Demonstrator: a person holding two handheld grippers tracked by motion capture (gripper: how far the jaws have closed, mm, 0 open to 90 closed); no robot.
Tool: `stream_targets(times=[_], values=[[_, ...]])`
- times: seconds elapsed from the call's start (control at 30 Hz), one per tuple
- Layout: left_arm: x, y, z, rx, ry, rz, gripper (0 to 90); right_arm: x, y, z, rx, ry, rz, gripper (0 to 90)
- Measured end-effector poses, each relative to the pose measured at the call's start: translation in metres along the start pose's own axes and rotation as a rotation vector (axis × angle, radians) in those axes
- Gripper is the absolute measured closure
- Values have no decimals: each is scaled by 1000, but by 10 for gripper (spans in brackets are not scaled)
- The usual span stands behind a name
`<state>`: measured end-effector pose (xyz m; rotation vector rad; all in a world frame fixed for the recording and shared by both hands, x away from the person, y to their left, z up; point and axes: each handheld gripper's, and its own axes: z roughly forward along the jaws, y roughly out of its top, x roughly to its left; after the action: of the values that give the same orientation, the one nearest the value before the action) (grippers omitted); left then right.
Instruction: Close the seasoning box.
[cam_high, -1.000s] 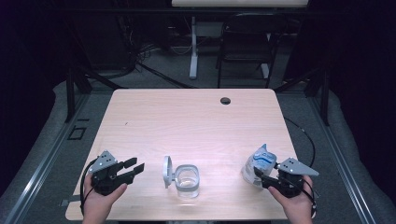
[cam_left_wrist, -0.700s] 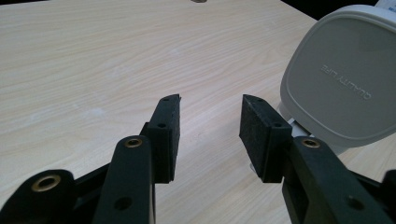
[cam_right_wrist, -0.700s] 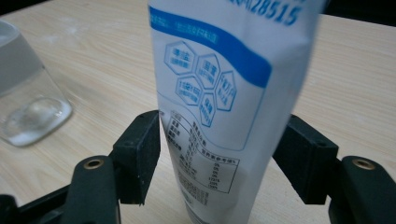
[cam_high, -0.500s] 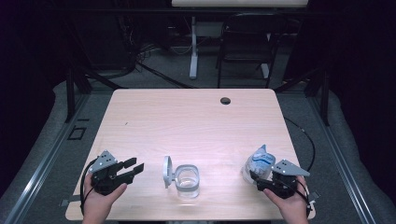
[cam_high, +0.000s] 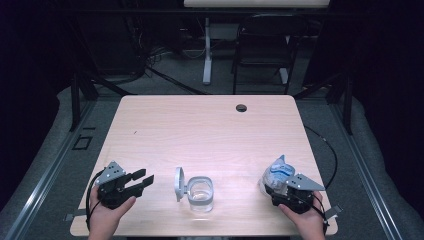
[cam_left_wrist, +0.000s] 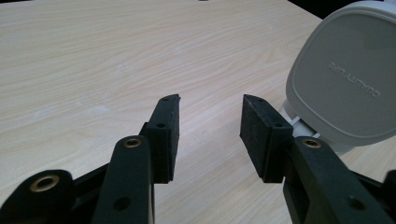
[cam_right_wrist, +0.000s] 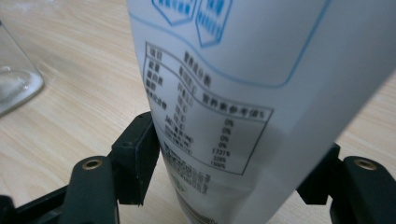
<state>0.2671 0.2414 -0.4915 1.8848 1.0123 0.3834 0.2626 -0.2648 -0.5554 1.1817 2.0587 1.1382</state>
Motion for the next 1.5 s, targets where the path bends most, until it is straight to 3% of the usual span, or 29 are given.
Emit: stream_targets(times=[0.13,0.27,1.5], values=[[0,0,0,0,0,-1,578,-1,-3,4,4,4,0,340],[1,0,0,1,0,0,577,-3,-5,7,4,18,34,344],[1,-1,1,2,4,-7,575,0,-8,15,43,-31,-8,350]])
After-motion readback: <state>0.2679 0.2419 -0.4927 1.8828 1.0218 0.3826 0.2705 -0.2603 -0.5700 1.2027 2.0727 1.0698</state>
